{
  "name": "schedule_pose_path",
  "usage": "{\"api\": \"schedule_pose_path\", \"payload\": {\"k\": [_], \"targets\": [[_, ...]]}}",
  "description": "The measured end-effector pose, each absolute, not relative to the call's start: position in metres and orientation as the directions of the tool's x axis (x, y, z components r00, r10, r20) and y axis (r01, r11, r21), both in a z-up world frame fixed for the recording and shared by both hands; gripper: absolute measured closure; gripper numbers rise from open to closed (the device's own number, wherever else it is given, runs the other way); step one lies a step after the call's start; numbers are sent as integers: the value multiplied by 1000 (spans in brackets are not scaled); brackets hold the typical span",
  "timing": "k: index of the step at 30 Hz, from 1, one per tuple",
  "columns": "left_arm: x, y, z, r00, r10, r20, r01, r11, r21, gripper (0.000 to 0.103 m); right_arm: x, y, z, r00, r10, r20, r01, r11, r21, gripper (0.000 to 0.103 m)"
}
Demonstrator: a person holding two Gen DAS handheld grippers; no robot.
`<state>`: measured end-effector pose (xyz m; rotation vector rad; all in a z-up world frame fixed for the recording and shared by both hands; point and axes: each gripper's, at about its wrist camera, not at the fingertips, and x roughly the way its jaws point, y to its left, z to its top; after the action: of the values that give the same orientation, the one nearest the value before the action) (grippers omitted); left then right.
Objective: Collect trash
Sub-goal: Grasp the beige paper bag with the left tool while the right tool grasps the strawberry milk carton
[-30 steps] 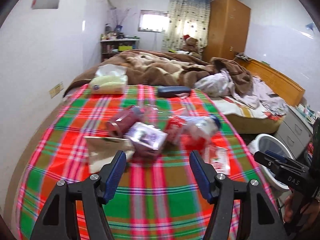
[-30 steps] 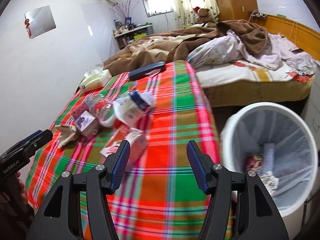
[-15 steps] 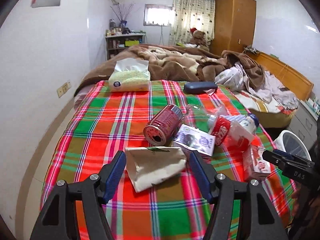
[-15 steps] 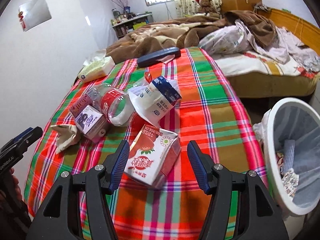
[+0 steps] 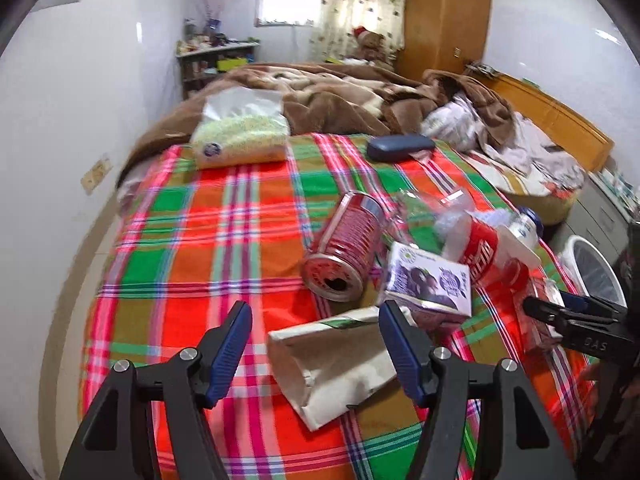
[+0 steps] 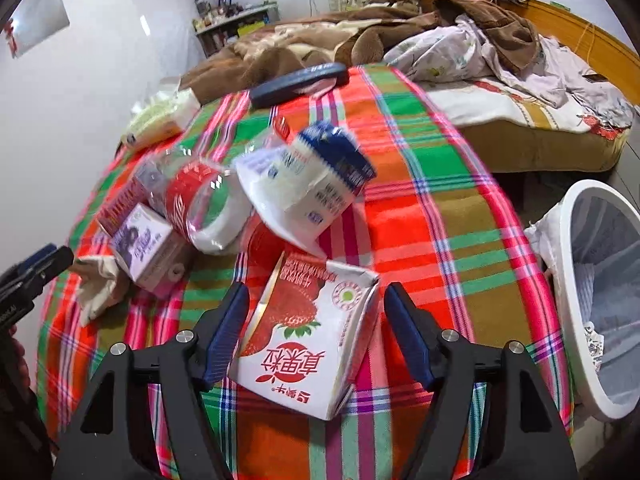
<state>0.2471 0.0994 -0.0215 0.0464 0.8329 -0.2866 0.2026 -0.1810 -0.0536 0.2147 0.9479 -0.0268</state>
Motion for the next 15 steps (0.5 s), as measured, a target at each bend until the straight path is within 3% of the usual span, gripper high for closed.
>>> {"api": "schedule_pose_path", "payload": {"k": [13,14,15], "targets": [[219,79,-32,600,-274,-752,314,945,-93,37,189,-187,-49,591,4,-807,113,990,88,32],[215,75,-32,605,-267,-750,321,944,-78,37,189,-189,-48,592,11,-806,111,989,95,33],[211,71,-32,603,-266,-752,327,942,-71,37,187,-191,-48,594,13,-804,111,989,98,40]]}}
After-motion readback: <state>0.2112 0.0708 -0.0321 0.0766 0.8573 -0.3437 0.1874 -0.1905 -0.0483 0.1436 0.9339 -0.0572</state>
